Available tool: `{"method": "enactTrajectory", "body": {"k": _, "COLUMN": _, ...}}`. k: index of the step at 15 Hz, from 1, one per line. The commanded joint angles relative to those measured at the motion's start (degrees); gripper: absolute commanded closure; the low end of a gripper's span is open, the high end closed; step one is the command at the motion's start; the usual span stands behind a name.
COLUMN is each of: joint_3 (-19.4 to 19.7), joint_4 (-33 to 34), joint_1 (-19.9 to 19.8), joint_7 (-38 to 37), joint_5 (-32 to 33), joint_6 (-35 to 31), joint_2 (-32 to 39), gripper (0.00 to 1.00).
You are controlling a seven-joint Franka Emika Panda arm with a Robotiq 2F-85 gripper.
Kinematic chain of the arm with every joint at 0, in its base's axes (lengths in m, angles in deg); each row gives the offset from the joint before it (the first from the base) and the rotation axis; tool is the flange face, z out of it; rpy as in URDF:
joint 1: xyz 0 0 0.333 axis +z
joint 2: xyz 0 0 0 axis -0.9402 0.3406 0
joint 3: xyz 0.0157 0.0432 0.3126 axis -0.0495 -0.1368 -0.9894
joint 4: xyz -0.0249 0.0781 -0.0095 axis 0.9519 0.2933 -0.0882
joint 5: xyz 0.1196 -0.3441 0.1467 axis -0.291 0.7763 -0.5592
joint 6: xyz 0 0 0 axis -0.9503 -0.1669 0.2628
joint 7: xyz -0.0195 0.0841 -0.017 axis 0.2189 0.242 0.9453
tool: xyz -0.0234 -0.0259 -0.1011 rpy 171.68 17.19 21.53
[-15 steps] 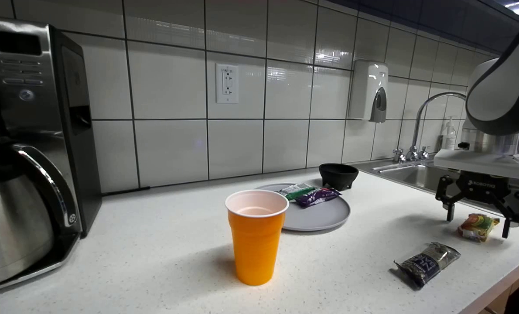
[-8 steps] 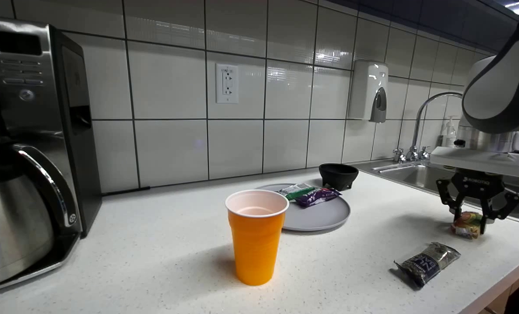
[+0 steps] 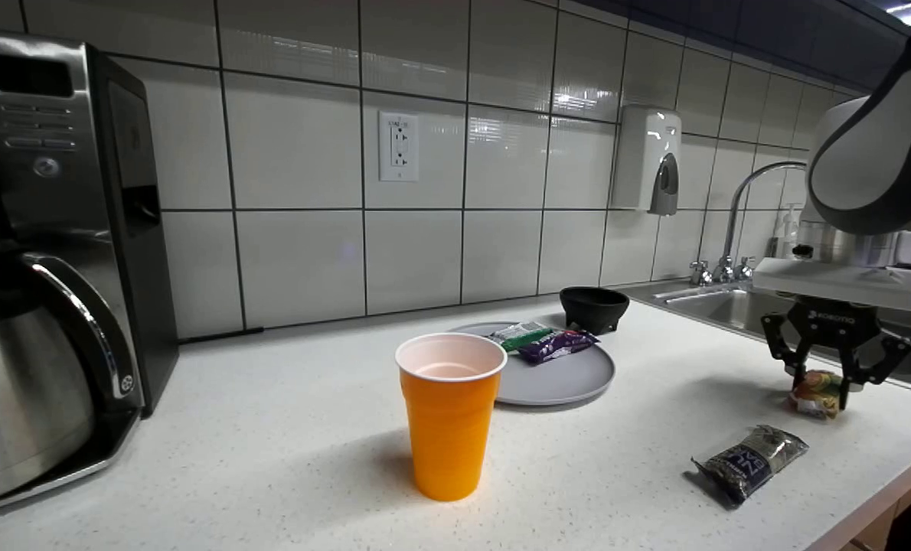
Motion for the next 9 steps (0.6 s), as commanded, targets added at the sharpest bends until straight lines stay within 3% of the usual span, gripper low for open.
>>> {"method": "enactTrajectory", "body": {"k": 1, "joint_3": 0.1, "joint_4": 1.0, "joint_1": 1.82, "joint_7": 0.58, "joint_5": 1.12, "joint_6": 2.1, "joint_2": -1.13, "gripper": 0.83}}
{"method": "enactTrajectory", "body": {"k": 9, "joint_3": -1.63, "joint_4": 3.67, "joint_1": 5.44, "joint_7": 0.11, "joint_5": 0.8, "joint_6": 2.78, "joint_2": -2.59, "gripper": 0.83}}
